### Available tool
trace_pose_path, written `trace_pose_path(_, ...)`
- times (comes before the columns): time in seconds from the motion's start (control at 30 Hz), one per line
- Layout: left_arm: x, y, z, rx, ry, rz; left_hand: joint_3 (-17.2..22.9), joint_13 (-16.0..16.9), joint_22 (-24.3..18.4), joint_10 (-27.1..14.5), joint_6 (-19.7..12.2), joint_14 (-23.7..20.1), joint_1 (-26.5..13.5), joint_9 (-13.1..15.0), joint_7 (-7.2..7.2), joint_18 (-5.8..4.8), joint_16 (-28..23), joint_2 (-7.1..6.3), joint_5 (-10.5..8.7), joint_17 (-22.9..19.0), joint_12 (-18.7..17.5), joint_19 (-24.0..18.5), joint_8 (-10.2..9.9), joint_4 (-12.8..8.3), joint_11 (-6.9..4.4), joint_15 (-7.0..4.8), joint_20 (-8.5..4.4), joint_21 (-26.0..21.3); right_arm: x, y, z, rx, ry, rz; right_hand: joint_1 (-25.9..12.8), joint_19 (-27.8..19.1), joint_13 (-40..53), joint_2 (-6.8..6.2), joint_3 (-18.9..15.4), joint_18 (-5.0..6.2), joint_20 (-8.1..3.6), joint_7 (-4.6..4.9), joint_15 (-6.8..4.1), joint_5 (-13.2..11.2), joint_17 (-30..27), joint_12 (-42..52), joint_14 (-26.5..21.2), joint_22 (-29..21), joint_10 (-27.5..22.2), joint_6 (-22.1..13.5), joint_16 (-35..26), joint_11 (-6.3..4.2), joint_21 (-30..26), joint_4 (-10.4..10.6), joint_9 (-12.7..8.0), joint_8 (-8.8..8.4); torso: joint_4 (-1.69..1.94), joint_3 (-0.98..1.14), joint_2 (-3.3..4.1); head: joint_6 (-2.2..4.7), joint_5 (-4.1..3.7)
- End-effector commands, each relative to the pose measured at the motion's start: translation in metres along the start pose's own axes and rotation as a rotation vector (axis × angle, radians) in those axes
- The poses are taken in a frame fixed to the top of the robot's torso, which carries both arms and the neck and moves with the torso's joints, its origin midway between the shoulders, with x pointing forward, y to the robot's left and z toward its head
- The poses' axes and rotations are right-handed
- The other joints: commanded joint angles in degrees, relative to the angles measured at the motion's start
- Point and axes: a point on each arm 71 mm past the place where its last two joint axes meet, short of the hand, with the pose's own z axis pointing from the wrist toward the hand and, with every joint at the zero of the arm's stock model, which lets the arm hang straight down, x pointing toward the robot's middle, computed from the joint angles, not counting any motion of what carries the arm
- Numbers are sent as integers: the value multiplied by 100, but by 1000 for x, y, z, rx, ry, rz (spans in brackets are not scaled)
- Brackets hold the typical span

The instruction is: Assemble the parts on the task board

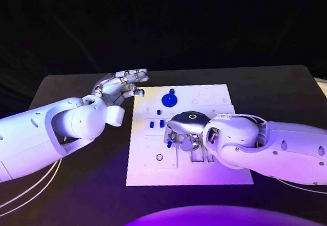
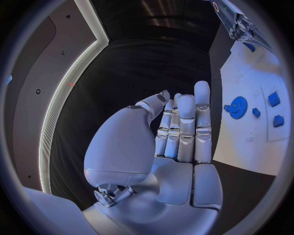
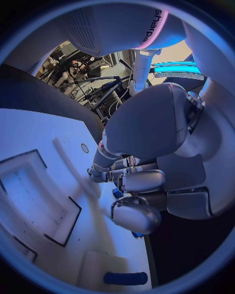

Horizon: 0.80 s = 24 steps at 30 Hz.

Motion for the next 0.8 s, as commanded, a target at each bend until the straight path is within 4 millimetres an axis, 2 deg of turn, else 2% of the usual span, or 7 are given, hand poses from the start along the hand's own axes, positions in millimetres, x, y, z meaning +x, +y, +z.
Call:
trace_pose_path(0.03,3,0,0,3,26,-3,-38,6,-5,-50,-35,-34,70,-5,7,111,-25,-9,-17,-4,34,-12,27,-4,3,-9,-3,-22,4,1,1,3,31,-25,-69,9,-7,-3,28,55,38,26,48,-1,-6,-15,327,3,-21,13,35,15,1,0,6,11,-4,1,0,-7,0)
trace_pose_path(0.33,4,0,0,1,27,-3,-43,6,-10,-59,-41,-38,78,-6,9,111,-29,-3,-15,-16,40,-11,26,-9,5,-7,-2,-27,9,2,3,8,67,-34,-172,3,-10,-55,-22,58,46,25,55,-13,-11,-17,324,-5,-45,4,35,19,-4,-7,12,10,-3,-2,-3,-25,0)
trace_pose_path(0.4,4,0,0,1,28,-4,-43,6,-10,-59,-41,-38,78,-6,9,111,-29,-3,-15,-16,40,-11,26,-9,5,-7,-2,-27,9,1,3,14,57,-31,-281,-15,-37,-117,-65,65,66,85,97,57,-26,-42,321,-57,-227,-177,29,67,-38,16,-27,-30,-3,-2,-3,-25,0)
trace_pose_path(0.5,4,0,0,1,32,-2,-43,6,-10,-60,-41,-39,79,-6,9,111,-30,-3,-15,-18,40,-11,25,-9,5,-7,-2,-28,8,-1,2,26,40,-27,-504,-171,-53,-317,-193,137,201,317,278,76,-106,-20,294,-525,-1023,-866,-27,294,-348,68,-172,-34,-6,-3,-4,-33,-9)
trace_pose_path(0.57,4,0,0,1,32,-1,-46,5,-12,-64,-44,-45,81,-7,10,111,-37,-3,-15,-32,42,-10,25,-11,6,-6,-1,-30,7,-2,2,31,28,-24,-537,-197,-49,-359,-296,160,264,372,325,81,-136,-9,281,-621,-1319,-1106,-44,368,-419,58,-173,-24,-7,-1,-3,-33,-10)
trace_pose_path(0.8,4,0,0,1,34,-1,-46,5,-12,-64,-44,-45,81,-7,10,111,-37,-3,-15,-32,42,-10,25,-11,6,-6,-1,-30,1,-5,-4,27,-53,-3,-498,-219,-38,-355,-445,185,315,398,355,96,-185,35,264,-713,-1514,-1215,-68,400,-488,5,-157,-10,-1,7,-6,-20,-28)
